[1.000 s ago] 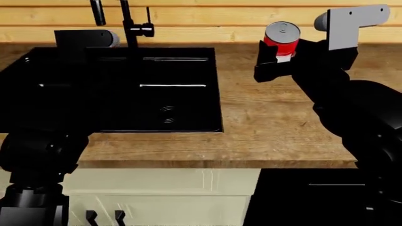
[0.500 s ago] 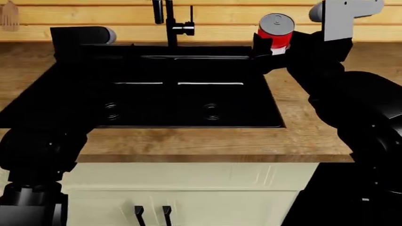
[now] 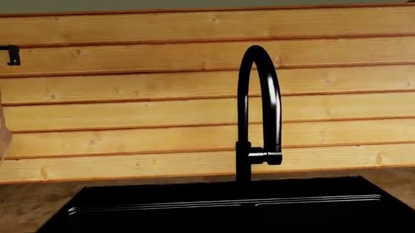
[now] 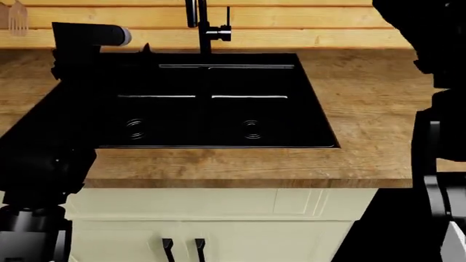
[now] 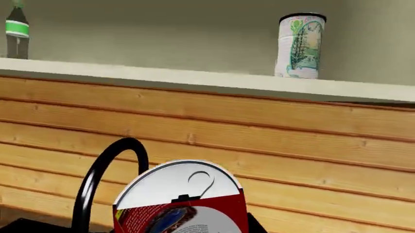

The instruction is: Pick the cans from the counter and place them in their designated side in the cabinet.

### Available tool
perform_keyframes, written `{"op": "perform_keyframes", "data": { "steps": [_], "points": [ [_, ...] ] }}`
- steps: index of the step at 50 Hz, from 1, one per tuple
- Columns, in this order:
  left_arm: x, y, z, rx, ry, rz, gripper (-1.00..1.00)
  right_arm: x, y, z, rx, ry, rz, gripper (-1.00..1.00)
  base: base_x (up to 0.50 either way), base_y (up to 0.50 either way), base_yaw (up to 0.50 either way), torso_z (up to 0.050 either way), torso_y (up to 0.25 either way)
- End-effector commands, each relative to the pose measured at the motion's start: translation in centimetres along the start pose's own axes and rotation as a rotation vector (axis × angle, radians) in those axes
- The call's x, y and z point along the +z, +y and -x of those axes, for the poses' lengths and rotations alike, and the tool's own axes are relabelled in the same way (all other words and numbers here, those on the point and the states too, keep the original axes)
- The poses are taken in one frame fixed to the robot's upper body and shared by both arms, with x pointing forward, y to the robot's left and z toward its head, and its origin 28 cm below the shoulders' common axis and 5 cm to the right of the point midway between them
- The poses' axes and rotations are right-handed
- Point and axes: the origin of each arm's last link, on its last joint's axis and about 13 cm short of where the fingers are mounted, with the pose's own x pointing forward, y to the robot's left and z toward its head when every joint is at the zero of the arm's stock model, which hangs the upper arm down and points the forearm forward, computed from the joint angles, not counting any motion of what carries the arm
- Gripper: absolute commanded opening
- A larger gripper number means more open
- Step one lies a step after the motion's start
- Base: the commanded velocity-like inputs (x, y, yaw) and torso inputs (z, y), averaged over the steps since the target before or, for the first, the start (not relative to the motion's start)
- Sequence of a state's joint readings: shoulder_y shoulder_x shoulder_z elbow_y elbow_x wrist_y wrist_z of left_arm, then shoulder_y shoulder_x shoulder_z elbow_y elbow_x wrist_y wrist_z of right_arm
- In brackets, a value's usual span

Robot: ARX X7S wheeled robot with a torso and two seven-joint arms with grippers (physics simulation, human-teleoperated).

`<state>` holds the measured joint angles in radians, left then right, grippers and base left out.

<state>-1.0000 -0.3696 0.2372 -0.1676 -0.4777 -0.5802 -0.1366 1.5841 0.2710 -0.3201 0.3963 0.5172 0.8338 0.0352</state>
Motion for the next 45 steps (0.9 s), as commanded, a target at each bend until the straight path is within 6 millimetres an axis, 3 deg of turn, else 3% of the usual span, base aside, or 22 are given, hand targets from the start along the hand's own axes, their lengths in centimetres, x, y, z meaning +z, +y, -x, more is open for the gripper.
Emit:
{"op": "perform_keyframes", "data": {
  "steps": [1,13,19,24,32,36,45],
  "points": [
    [0.7,0.7,-0.6,0.024,-0.023,-0.049,1.0,9.3,-0.1,-2.9,-0.045,-0.097,0.059,-1.0,0.0,0.0,0.0,0.05,0.01],
    [2.2,2.4,-1.8,0.044,-0.033,-0.057,1.0,15.6,1.0,-1.1,-0.052,-0.137,0.131,-1.0,0.0,0.0,0.0,0.049,0.014],
    [3.9,3.9,-2.3,-0.034,-0.03,-0.087,1.0,17.6,1.4,0.0,-0.054,-0.153,0.155,-1.0,0.0,0.0,0.0,0.0,0.0],
    [5.9,5.8,-2.1,-0.063,-0.007,-0.108,1.0,17.8,1.5,0.0,-0.056,-0.157,0.165,-1.0,0.0,0.0,0.0,0.0,0.0],
    [8.4,9.5,0.5,-0.117,0.069,-0.146,1.0,18.0,1.5,0.2,-0.048,-0.158,0.167,-1.0,0.0,0.0,0.0,0.0,0.0],
    [8.6,10.8,1.6,-0.115,0.082,-0.14,1.0,18.0,1.6,0.2,-0.047,-0.154,0.155,-1.0,0.0,0.0,0.0,0.0,0.0],
    [9.5,12.1,1.9,-0.07,0.078,-0.114,1.0,18.7,2.1,0.5,-0.06,-0.192,0.153,-1.0,0.0,0.0,0.0,0.0,0.0]
  ]
}}
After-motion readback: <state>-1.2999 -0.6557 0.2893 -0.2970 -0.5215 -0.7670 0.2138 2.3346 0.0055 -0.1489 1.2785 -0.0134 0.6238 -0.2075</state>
